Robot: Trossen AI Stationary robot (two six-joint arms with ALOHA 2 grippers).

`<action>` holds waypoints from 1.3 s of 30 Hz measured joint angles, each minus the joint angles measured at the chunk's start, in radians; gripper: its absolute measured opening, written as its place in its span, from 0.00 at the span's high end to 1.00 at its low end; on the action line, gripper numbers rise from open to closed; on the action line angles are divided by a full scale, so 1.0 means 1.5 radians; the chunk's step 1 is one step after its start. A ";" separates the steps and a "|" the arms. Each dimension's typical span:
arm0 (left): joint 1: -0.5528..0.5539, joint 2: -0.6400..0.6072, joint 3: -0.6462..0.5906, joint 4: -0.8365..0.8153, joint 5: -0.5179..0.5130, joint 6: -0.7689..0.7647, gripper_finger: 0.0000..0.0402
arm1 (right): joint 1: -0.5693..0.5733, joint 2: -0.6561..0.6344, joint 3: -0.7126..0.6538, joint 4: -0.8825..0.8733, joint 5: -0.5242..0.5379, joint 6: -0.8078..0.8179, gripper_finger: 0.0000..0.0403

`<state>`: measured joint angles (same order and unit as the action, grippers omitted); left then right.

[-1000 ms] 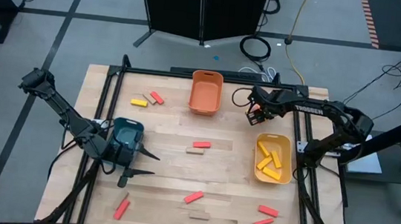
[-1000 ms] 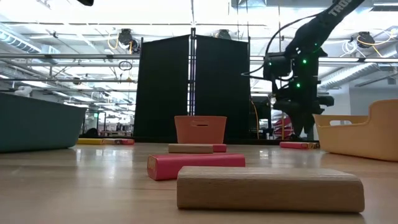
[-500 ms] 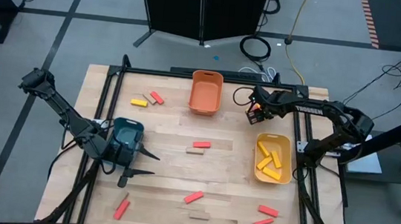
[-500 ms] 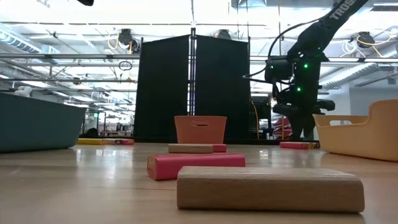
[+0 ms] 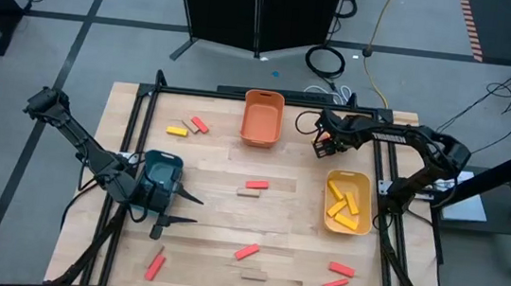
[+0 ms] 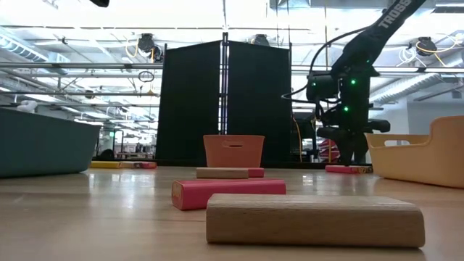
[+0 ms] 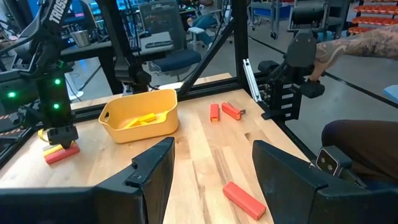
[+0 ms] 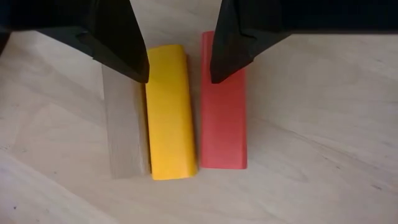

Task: Sort blocks
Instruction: Adjust the top right orange block, then put the right yellow block into the yellow bin

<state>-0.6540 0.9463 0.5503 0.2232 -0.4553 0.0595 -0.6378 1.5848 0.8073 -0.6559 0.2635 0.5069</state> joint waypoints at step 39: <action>0.000 0.000 0.000 -0.001 0.000 0.004 0.47 | -0.007 -0.039 -0.004 0.002 -0.026 -0.017 0.63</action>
<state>-0.6540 0.9463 0.5503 0.2214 -0.4553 0.0658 -0.6476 1.5257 0.8013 -0.6536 0.2250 0.4816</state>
